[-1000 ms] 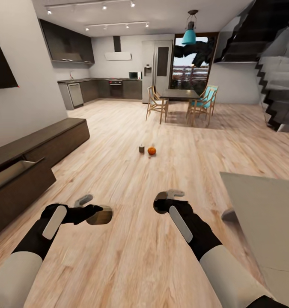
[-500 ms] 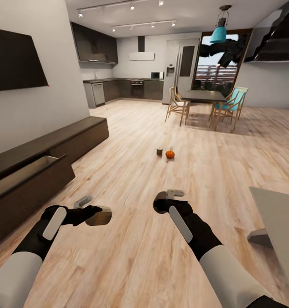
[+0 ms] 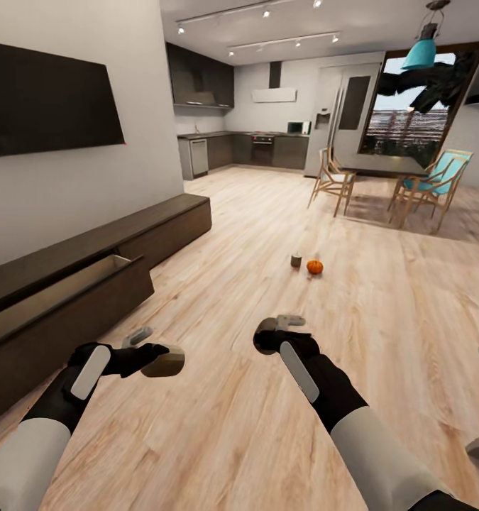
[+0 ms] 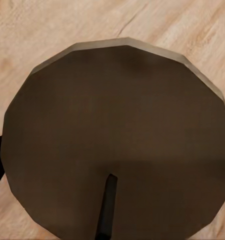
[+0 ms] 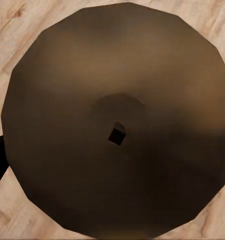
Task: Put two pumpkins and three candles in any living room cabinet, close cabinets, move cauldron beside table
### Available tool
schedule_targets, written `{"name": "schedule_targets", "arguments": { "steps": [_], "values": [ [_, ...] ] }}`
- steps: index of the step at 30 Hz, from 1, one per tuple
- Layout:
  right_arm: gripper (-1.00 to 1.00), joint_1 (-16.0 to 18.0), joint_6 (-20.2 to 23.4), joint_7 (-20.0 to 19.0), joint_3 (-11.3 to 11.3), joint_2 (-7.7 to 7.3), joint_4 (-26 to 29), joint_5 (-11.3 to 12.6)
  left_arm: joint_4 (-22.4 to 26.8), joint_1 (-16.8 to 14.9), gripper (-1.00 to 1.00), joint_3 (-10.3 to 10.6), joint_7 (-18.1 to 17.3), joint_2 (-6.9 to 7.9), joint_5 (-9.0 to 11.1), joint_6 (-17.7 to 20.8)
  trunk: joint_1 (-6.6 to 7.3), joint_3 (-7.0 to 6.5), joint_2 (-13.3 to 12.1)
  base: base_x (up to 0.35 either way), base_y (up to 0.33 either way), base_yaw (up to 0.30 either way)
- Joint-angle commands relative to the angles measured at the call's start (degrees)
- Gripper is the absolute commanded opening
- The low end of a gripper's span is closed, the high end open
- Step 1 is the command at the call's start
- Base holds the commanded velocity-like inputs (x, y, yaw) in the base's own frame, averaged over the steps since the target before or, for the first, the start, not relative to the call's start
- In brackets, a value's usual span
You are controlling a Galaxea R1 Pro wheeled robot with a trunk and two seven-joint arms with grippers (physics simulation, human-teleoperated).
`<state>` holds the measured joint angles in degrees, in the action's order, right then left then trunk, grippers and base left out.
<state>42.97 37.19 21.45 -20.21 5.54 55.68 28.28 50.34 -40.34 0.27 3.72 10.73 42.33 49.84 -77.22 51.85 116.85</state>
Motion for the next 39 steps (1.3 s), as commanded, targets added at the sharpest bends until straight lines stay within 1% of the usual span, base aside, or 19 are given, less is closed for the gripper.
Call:
{"name": "schedule_targets", "arguments": {
  "steps": [1, 13, 25, 28, 33, 39],
  "values": [
    [-1.0, 0.01, -0.01, 0.03, 0.0, 0.0, -0.01, -0.07, 0.0, -0.01, -1.0, 0.0, -0.11, 0.0, 0.13, -0.01, 0.0, -0.04, 0.0, 0.33, 0.0, 0.287],
    [-1.0, 0.01, -0.01, -0.08, 0.0, 0.0, -0.13, 0.1, -0.06, -0.01, -1.0, 0.08, -0.11, -0.01, 0.13, -0.01, 0.0, -0.43, 0.0, 0.33, 0.0, 0.286],
    [-1.0, 0.01, -0.01, -0.21, 0.0, -0.1, -0.16, 0.12, -0.06, -0.01, -1.0, 0.17, -0.11, -0.01, 0.13, -0.01, 0.0, -0.45, 0.0, 0.33, 0.0, 0.044],
    [-1.0, 0.01, -0.01, -0.1, -0.21, -0.02, -0.21, 0.11, -0.06, -0.01, -1.0, 0.17, -0.11, -0.01, 0.13, -0.07, 0.0, -0.45, 0.0, 0.33, 0.0, 0.249],
    [-1.0, 0.01, -0.01, -0.11, -1.32, -0.08, -0.22, 0.15, -0.08, -0.01, -1.0, 0.17, -0.11, -0.01, 0.13, -0.1, 0.0, -0.45, 0.0, 0.33, 0.0, 0.284],
    [-1.0, 0.01, -0.01, -0.11, -1.4, -0.09, -0.22, 0.19, -0.07, -0.01, -1.0, 0.17, -0.11, -0.01, 0.13, -0.08, 0.0, -0.45, 0.0, 0.33, 0.0, 0.287]
  ]
}}
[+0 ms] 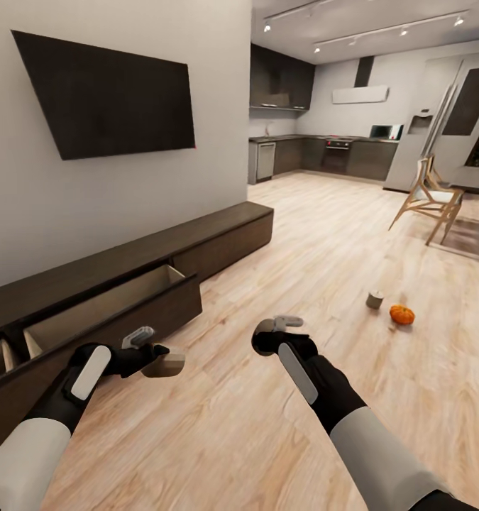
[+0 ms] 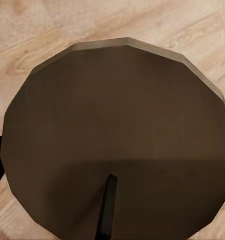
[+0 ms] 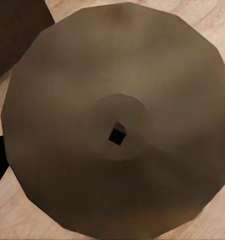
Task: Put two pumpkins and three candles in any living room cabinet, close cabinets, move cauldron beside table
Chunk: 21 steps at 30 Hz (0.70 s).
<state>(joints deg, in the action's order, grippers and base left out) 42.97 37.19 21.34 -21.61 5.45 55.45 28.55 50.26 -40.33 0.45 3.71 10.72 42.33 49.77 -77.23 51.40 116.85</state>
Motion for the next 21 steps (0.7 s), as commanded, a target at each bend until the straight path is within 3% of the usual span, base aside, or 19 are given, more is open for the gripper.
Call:
{"name": "schedule_targets", "arguments": {
  "steps": [1, 12, 21],
  "values": [
    [-1.0, 0.01, -0.01, -0.02, 0.0, 0.0, 0.01, -0.07, 0.01, -0.01, -1.0, -0.01, -0.11, 0.0, 0.12, -0.02, 0.0, 0.0, 0.0, 0.33, 0.0, 0.287],
    [-1.0, 0.01, -0.01, 0.02, 0.0, 0.0, 0.01, -0.15, 0.01, -0.01, -1.0, -0.01, -0.11, 0.0, 0.12, -0.01, 0.0, 0.0, 0.0, 0.33, -0.001, 0.287],
    [-1.0, 0.01, -0.01, 0.09, 0.02, -0.06, 0.01, -0.16, 0.01, -0.01, -1.0, -0.01, -0.11, 0.0, 0.17, 0.04, 0.0, 0.0, 0.0, 0.291, -0.18, 0.287]
  ]
}}
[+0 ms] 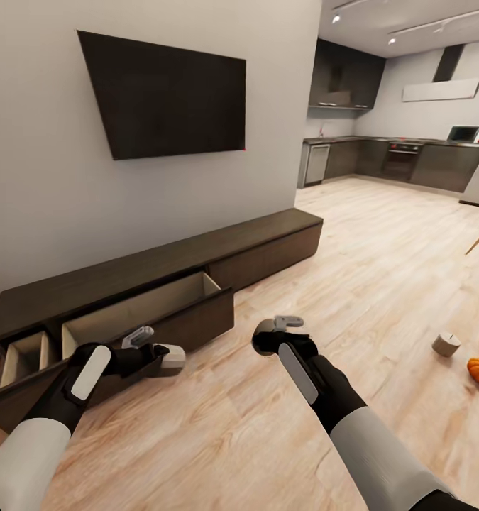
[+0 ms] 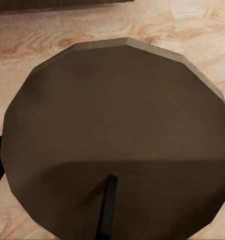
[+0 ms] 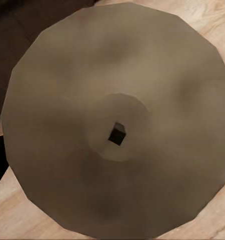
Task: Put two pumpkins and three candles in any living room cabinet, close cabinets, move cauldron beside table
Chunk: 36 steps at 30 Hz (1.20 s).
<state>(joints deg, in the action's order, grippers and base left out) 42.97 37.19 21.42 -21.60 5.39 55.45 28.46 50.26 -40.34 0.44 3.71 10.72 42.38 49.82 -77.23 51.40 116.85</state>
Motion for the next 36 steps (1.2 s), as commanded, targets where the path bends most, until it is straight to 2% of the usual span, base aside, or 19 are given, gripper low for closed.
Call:
{"name": "schedule_targets", "arguments": {
  "steps": [1, 23, 34, 36],
  "values": [
    [-1.0, 0.01, -0.01, 0.01, -0.01, -0.01, 0.01, -0.07, 0.01, -0.01, -1.0, -0.01, -0.13, 0.0, 0.12, -0.03, 0.0, 0.0, 0.0, 0.273, -0.216, 0.287],
    [-1.0, 0.01, -0.01, 0.11, 0.0, -0.11, 0.1, -0.17, 0.1, -0.01, -1.0, -0.02, -0.37, 0.0, 0.25, -0.08, 0.0, 0.0, 0.0, 0.247, -0.23, 0.287],
    [-1.0, 0.01, -0.01, 0.11, -0.02, -0.11, 0.1, -0.16, 0.08, -0.01, -1.0, -0.09, -0.37, 0.0, 0.25, -0.08, 0.0, 0.0, 0.0, 0.097, -0.106, 0.287],
    [-1.0, 0.01, -0.01, 0.16, 0.01, -0.11, 0.1, -0.16, 0.02, -0.01, -1.0, -0.03, -0.37, 0.0, 0.29, -1.94, 0.0, 0.0, 0.0, 0.001, -0.001, 0.287]
  ]
}}
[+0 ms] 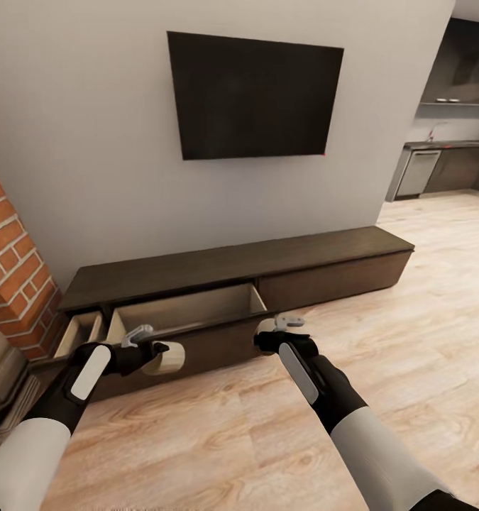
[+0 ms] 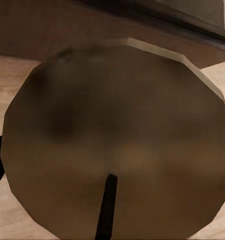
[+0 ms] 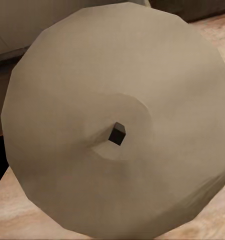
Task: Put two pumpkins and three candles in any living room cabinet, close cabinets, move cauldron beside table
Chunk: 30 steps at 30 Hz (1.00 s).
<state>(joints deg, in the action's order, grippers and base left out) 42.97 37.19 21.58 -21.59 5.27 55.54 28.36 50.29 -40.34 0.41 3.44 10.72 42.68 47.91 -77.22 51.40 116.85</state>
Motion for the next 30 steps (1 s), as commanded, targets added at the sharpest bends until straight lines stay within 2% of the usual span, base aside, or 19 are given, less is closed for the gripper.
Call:
{"name": "schedule_targets", "arguments": {
  "steps": [1, 20, 27, 30],
  "values": [
    [-1.0, 0.01, -0.02, -0.02, 0.0, 0.0, 0.01, -0.06, -0.01, 0.0, -1.0, 0.02, -0.1, 0.0, 0.01, -0.27, 0.0, 0.0, 0.0, 0.0, 0.0, 0.287],
    [-1.0, 0.01, -0.02, -0.05, 0.04, -0.08, 0.18, -0.28, -0.01, 0.0, -1.0, 0.09, -0.1, -0.04, 0.08, -0.53, 0.0, 0.0, 0.0, 0.003, -0.001, 0.287],
    [-1.0, 0.01, -0.02, 0.0, 0.03, -0.08, 0.19, -0.29, -0.06, 0.0, -1.0, 0.12, -0.2, -0.07, 0.18, -0.62, 0.0, 0.0, 0.0, 0.213, -0.1, 0.279],
    [-1.0, 0.01, -0.02, -0.07, 0.05, -0.13, 0.14, -0.18, -0.02, 0.0, -1.0, 0.12, -0.26, -0.08, 0.19, -0.62, 0.0, 0.0, 0.0, 0.315, -0.055, 0.097]
  ]
}}
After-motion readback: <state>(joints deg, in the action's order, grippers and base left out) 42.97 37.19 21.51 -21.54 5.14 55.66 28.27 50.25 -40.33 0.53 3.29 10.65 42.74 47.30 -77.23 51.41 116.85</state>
